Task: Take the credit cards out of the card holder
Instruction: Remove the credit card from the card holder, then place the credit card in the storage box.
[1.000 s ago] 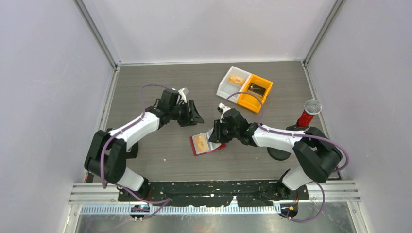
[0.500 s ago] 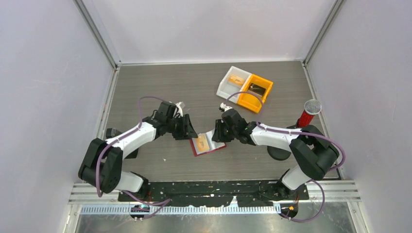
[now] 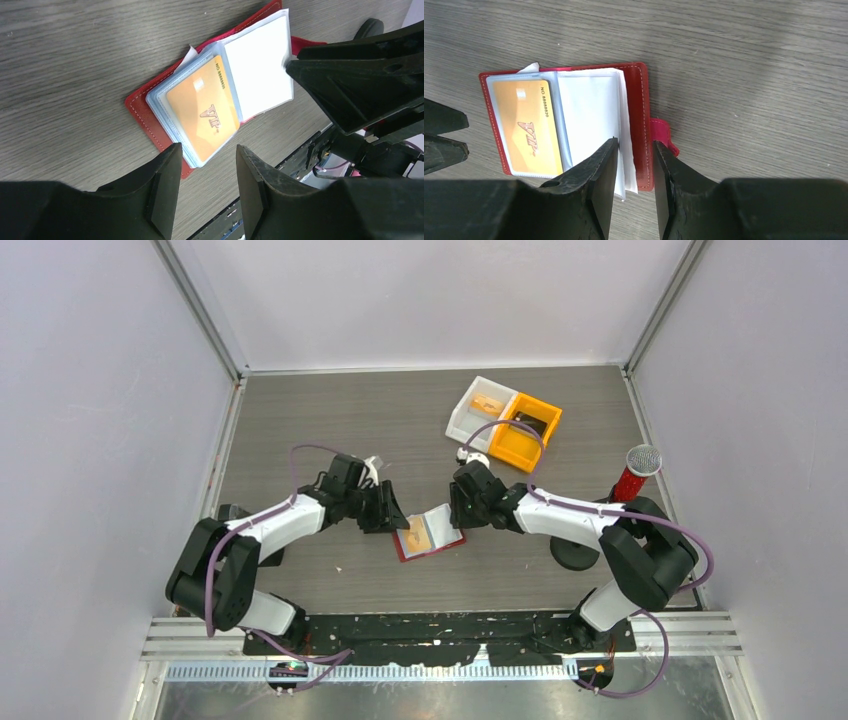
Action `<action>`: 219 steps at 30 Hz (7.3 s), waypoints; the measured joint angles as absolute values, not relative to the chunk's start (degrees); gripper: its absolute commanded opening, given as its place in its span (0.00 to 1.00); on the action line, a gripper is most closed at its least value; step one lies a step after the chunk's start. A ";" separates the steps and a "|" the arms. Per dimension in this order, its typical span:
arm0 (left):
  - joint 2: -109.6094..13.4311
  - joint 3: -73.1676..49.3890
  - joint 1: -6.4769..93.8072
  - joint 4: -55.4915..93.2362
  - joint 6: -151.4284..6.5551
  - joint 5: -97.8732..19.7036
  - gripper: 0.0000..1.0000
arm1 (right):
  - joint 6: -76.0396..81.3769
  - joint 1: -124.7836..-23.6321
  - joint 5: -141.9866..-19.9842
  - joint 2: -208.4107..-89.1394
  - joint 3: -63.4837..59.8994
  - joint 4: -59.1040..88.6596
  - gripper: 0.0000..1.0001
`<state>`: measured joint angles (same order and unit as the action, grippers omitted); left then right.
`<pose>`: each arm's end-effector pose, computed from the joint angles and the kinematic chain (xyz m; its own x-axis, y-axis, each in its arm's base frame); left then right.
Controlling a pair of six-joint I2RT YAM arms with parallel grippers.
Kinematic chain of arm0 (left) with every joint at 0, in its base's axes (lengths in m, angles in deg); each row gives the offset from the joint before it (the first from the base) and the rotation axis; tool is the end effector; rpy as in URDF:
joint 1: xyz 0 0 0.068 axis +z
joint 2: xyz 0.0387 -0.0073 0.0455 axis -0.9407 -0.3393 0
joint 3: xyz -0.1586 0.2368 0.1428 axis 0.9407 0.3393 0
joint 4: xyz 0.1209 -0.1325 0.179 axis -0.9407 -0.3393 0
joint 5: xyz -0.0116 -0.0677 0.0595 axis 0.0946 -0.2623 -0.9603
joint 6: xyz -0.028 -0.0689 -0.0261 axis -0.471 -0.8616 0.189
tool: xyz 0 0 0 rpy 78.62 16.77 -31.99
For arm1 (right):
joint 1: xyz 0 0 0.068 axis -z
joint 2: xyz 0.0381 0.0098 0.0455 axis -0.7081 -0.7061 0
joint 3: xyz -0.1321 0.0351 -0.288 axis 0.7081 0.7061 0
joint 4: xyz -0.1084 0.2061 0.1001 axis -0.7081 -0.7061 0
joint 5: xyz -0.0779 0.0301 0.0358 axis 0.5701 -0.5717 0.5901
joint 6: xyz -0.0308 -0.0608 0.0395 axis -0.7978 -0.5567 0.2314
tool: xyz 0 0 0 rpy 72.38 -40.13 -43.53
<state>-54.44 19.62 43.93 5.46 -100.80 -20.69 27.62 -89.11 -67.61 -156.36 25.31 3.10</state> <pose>0.2332 -0.1488 0.2049 -0.9562 -0.1685 -0.2395 0.0348 0.7467 -0.6643 0.2336 0.2163 0.2063 -0.8254 -0.0692 -0.5604 -0.2508 0.9341 0.2540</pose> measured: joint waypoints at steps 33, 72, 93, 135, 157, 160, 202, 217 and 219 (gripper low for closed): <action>-61.26 17.19 43.93 10.86 -102.51 -16.60 0.44 | 31.08 -92.65 -79.80 -145.36 23.47 9.72 0.32; -61.24 20.03 43.93 8.36 -99.27 -22.33 0.11 | 28.72 -84.96 -95.61 -169.23 25.86 24.76 0.29; -61.67 20.12 43.93 8.34 -99.18 -22.88 0.11 | 29.11 -83.58 -98.56 -168.51 28.43 28.65 0.05; -61.59 21.14 43.93 10.03 -99.42 -22.37 0.11 | 33.28 -82.82 -102.21 -169.36 29.44 29.26 0.21; -61.72 21.21 43.93 10.14 -99.71 -22.33 0.11 | 31.54 -79.76 -106.25 -166.11 31.43 29.81 0.05; -61.72 21.21 43.93 10.14 -99.73 -22.35 0.11 | 30.03 -79.25 -106.18 -164.75 31.43 27.84 0.05; -34.59 16.88 42.85 6.22 -97.43 -11.34 0.55 | 11.75 -73.77 -124.54 -143.16 18.64 0.11 0.05; -33.78 18.02 42.85 10.81 -99.20 -4.06 0.12 | 12.61 -73.86 -129.51 -140.42 19.30 1.46 0.05; -33.81 18.02 42.85 10.88 -99.38 -3.60 0.03 | 12.69 -73.86 -129.72 -140.42 19.49 1.59 0.05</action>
<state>-33.81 18.02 42.85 10.88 -99.38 -3.60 12.69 -73.86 -129.72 -140.42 19.49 1.59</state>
